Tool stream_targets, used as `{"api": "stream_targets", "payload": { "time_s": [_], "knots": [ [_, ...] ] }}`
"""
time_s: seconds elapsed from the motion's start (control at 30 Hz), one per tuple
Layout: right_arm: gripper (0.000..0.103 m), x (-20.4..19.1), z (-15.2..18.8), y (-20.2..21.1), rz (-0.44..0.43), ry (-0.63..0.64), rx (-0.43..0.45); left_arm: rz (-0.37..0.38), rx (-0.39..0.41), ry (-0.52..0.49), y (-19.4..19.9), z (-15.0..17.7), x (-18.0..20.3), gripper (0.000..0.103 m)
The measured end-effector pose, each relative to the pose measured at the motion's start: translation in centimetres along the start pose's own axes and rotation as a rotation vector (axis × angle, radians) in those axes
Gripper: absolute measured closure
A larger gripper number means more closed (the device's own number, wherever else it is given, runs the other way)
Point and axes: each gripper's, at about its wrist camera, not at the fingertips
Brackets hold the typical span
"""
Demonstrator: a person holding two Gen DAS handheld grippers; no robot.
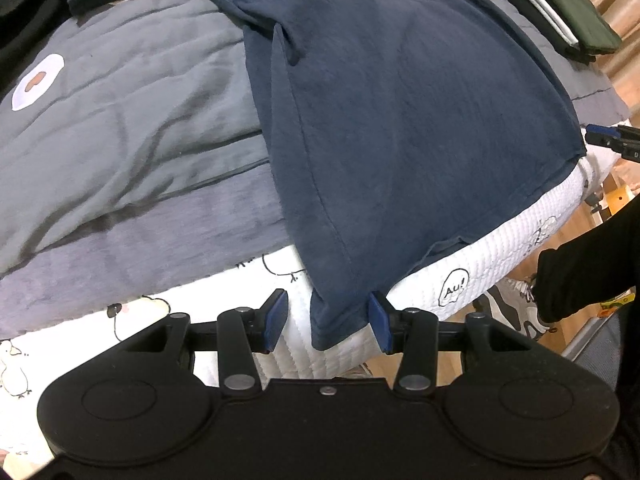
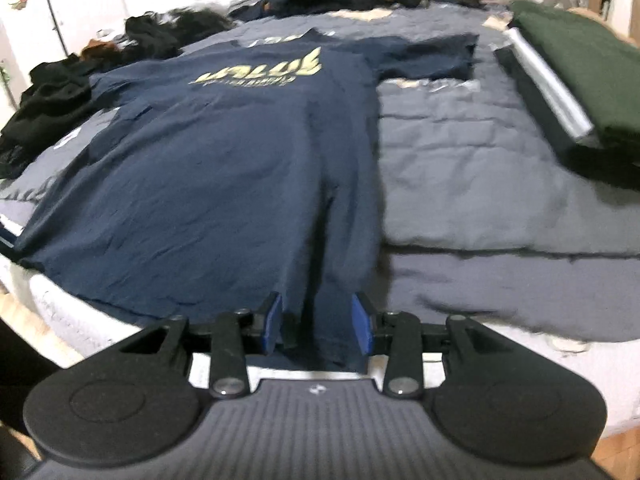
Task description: Fold clothes
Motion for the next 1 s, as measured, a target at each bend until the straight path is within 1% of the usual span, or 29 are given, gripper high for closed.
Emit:
{"api": "stream_targets", "payload": {
  "time_s": [0.07, 0.17, 0.27, 0.37, 0.43, 0.47, 0.57, 0.63, 0.73, 0.77, 0.87, 1.0],
  "knots": [
    [0.066, -0.7, -0.1, -0.4, 0.008, 0.044, -0.009, -0.001, 0.003, 0.001, 0.1, 0.0, 0.0, 0.058],
    [0.066, -0.4, -0.5, 0.0, -0.003, 0.029, 0.024, 0.002, 0.007, 0.001, 0.4, 0.0, 0.0, 0.058],
    [0.066, 1.4, -0.6, 0.4, -0.001, -0.077, 0.05, 0.001, 0.008, -0.002, 0.5, 0.0, 0.0, 0.058],
    [0.067, 1.3, -0.6, 0.2, 0.082, -0.027, 0.047, -0.001, 0.009, -0.002, 0.5, -0.1, -0.1, 0.057],
    [0.069, 0.2, -0.5, -0.2, 0.1, 0.052, 0.044, -0.002, 0.01, 0.001, 0.5, -0.1, -0.1, 0.057],
    [0.071, -0.4, -0.4, -0.4, 0.108, 0.094, 0.043, -0.002, 0.01, 0.002, 0.5, -0.1, -0.1, 0.056],
    [0.081, -2.3, -0.3, -1.4, 0.123, 0.228, 0.027, -0.003, 0.005, -0.003, 0.4, 0.0, 0.2, 0.055],
    [0.088, -3.2, 0.0, -2.2, 0.121, 0.286, -0.005, -0.002, 0.003, -0.005, 0.4, 0.1, 0.2, 0.055],
    [0.09, -4.2, 0.2, -2.3, 0.058, 0.322, -0.009, -0.002, 0.001, -0.004, 0.3, 0.1, 0.2, 0.055],
    [0.09, -4.3, 0.2, -2.3, 0.029, 0.318, -0.01, -0.003, 0.001, -0.003, 0.2, 0.1, 0.1, 0.055],
    [0.089, -3.6, 0.1, -2.6, -0.021, 0.232, -0.033, -0.006, -0.001, -0.001, 0.1, 0.2, 0.1, 0.054],
    [0.088, -1.2, -0.4, -0.8, -0.02, 0.081, 0.035, 0.0, 0.006, 0.002, 0.2, 0.3, 0.0, 0.054]
  ]
}}
Point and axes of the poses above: each gripper's, at about its wrist camera, not at the fingertips, and y roughly against the way its jaws point, x to its right, z to its underside, and after that the axes turned 7 degrees about y, right-handed
